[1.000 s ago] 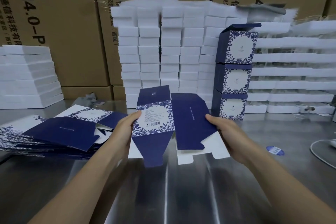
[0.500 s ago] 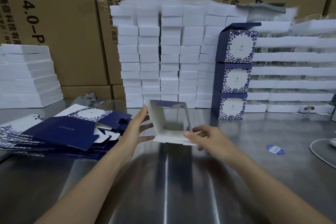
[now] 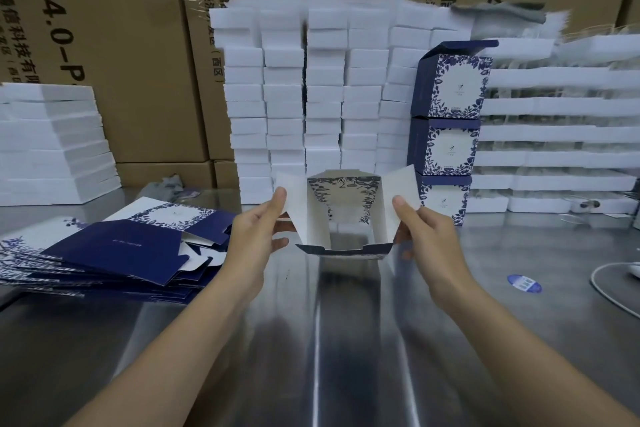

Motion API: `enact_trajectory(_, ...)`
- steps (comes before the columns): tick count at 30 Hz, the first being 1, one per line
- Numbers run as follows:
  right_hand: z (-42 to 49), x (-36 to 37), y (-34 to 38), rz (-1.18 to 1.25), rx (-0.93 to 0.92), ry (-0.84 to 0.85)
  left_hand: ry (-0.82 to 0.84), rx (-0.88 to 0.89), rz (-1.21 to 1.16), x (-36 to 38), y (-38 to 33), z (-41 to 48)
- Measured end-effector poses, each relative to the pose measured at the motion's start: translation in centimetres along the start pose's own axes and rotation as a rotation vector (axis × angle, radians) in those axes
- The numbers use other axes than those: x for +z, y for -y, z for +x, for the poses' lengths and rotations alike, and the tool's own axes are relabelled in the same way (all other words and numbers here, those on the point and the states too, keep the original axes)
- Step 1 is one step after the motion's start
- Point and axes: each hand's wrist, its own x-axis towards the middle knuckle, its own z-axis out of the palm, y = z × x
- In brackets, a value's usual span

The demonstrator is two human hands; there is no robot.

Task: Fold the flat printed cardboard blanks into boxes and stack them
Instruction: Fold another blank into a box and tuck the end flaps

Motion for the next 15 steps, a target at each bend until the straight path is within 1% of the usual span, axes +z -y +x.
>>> enact_trajectory(2, 0.0, 0.1, 0.4, 0.108, 0.065, 0.003, -0.023, -0.065, -0.092, -0.1, -0.3, 0.2)
enact_trajectory(4, 0.0, 0.1, 0.9, 0.269, 0.155, -0.002, -0.035, -0.110, -0.142, -0.2, -0.3, 0.5)
enact_trajectory(5, 0.0, 0.0, 1.0, 0.365, 0.211, 0.028, -0.028, -0.144, -0.186, -0.2, -0.3, 0.6)
enact_trajectory(7, 0.0, -0.1, 1.3, 0.554, 0.323, 0.156, 0.016, -0.224, -0.296, -0.1, -0.1, 0.6)
enact_trajectory(9, 0.0, -0.2, 1.5, 0.638, 0.375, 0.240, 0.063, -0.262, -0.362, 0.1, -0.1, 0.5)
enact_trajectory(10, 0.1, -0.2, 1.5, 0.633, 0.381, 0.235, 0.060, -0.247, -0.375, 0.2, 0.0, 0.6)
enact_trajectory(12, 0.2, -0.3, 1.3, 0.563, 0.334, 0.154, 0.018, -0.150, -0.356, 0.3, 0.3, 0.7)
enact_trajectory(13, 0.2, -0.3, 1.2, 0.493, 0.261, 0.092, -0.018, -0.063, -0.297, 0.2, 0.4, 0.7)
enact_trajectory(15, 0.2, -0.6, 0.9, 0.283, 0.046, -0.021, -0.087, 0.166, -0.085, -0.1, 0.5, 0.7)
